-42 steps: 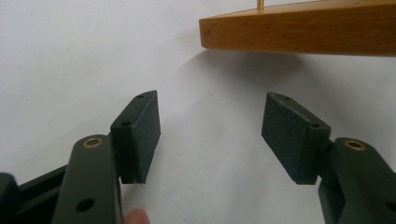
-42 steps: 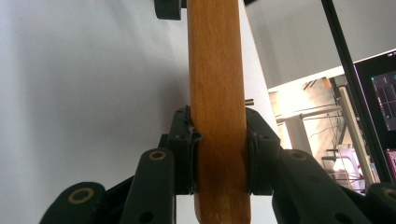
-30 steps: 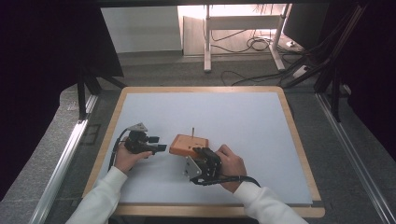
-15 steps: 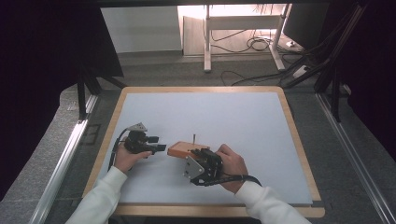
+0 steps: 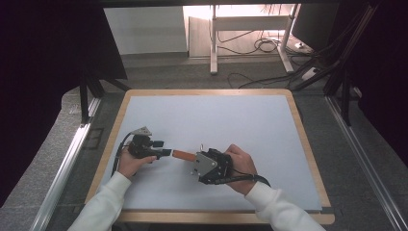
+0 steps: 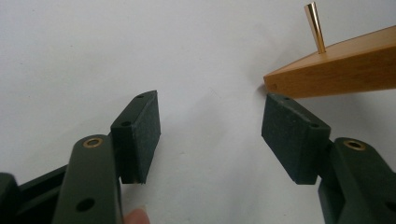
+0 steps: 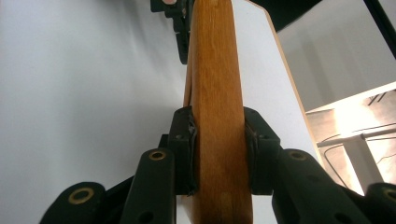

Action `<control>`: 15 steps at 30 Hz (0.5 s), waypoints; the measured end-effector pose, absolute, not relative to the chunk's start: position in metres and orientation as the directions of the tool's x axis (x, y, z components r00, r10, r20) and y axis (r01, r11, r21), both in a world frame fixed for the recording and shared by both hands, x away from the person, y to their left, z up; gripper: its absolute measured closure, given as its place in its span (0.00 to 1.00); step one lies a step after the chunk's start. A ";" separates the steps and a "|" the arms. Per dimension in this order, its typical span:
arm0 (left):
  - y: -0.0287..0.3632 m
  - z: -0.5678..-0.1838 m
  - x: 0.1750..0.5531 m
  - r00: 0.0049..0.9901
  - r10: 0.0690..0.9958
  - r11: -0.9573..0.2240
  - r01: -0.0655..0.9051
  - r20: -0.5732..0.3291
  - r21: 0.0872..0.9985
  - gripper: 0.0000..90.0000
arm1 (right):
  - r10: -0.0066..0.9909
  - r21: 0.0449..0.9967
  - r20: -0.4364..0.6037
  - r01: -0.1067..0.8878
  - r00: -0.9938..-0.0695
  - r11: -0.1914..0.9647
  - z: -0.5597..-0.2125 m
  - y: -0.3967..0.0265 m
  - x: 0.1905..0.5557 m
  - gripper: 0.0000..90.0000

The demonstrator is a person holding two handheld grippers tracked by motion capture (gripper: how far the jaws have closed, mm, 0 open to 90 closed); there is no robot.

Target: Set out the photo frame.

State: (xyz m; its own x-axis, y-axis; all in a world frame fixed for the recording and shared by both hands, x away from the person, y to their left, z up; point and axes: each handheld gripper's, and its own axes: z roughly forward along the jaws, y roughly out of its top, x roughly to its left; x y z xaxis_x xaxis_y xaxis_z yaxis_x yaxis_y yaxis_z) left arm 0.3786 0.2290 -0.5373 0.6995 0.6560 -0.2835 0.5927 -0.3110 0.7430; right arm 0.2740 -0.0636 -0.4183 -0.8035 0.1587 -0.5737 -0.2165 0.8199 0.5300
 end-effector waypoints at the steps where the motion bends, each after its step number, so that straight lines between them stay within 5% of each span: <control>1: 0.229 -0.538 0.379 0.700 0.656 -0.312 0.593 -0.284 0.742 0.41 | 0.161 0.534 -0.571 -0.214 -0.805 0.818 -0.418 -0.064 0.275 0.77; 15: 0.228 -0.538 0.379 0.703 0.653 -0.316 0.592 -0.282 0.741 0.41 | 0.216 0.594 -0.502 -0.151 -0.838 0.790 -0.408 -0.066 0.302 0.77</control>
State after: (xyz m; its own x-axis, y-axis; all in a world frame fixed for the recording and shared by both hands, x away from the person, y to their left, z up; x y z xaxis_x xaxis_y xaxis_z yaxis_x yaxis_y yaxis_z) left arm 0.3787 0.2283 -0.5380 0.7026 0.6532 -0.2823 0.5919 -0.3163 0.7413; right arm 0.3021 -0.0659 -0.4084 -0.8377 0.2162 -0.5015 -0.1513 0.7904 0.5935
